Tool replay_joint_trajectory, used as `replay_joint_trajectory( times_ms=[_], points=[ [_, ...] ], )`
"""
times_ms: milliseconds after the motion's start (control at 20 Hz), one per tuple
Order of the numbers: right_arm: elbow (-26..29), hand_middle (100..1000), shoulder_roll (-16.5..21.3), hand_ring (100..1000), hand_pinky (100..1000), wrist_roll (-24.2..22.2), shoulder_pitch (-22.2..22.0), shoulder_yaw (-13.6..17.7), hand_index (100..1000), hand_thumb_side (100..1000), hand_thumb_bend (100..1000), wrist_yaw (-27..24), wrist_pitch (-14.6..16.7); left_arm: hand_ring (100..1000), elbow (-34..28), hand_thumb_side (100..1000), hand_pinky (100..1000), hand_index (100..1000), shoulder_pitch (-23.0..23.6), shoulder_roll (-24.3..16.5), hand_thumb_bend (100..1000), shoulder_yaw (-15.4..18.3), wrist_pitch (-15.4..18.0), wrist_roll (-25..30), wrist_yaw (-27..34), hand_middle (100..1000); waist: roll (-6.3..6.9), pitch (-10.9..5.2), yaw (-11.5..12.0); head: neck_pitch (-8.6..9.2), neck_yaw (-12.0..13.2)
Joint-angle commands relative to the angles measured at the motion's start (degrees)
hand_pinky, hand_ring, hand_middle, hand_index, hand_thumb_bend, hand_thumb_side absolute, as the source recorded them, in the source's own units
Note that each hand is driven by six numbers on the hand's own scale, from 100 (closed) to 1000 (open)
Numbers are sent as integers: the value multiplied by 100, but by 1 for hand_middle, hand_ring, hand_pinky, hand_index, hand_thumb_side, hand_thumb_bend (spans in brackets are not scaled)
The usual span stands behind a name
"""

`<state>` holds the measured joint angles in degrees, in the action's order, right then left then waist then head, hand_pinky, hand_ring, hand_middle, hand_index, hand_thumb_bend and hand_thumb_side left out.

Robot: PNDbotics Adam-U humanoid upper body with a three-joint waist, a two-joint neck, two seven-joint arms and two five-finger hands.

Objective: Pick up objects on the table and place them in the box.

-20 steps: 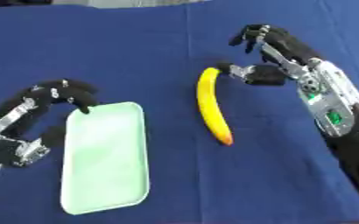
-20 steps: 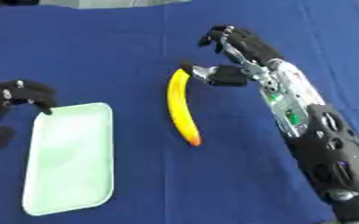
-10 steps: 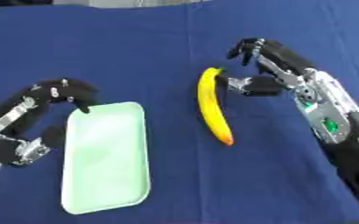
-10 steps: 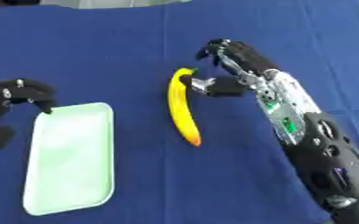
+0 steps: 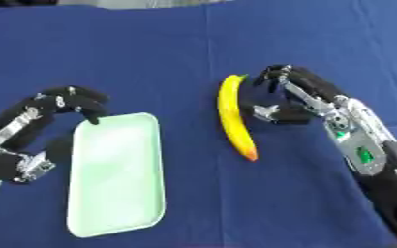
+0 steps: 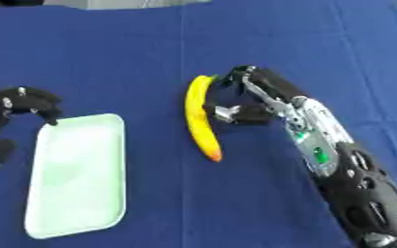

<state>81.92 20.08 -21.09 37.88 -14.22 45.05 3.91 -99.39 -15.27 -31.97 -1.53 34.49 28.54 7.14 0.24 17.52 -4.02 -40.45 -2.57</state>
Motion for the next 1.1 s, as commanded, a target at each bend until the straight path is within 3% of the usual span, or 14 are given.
replay_joint_trajectory(
  times_ms=[50,700,1100],
  points=[
    [117,714,16,605,334,8,51,27,783,900,540,46,-4,727,-70,757,582,842,-56,-162,100,43,319,311,5,790,5,-84,10,89,-95],
    [262,711,-354,603,325,-8,195,-42,778,937,601,247,87,728,-59,756,582,843,-60,-172,100,33,318,318,11,792,-13,-108,26,80,-114],
    [269,712,-443,603,326,-11,164,-48,779,936,584,358,118,727,-63,756,582,843,-66,-171,100,32,320,315,16,792,-9,-105,39,78,-129]
  ],
)
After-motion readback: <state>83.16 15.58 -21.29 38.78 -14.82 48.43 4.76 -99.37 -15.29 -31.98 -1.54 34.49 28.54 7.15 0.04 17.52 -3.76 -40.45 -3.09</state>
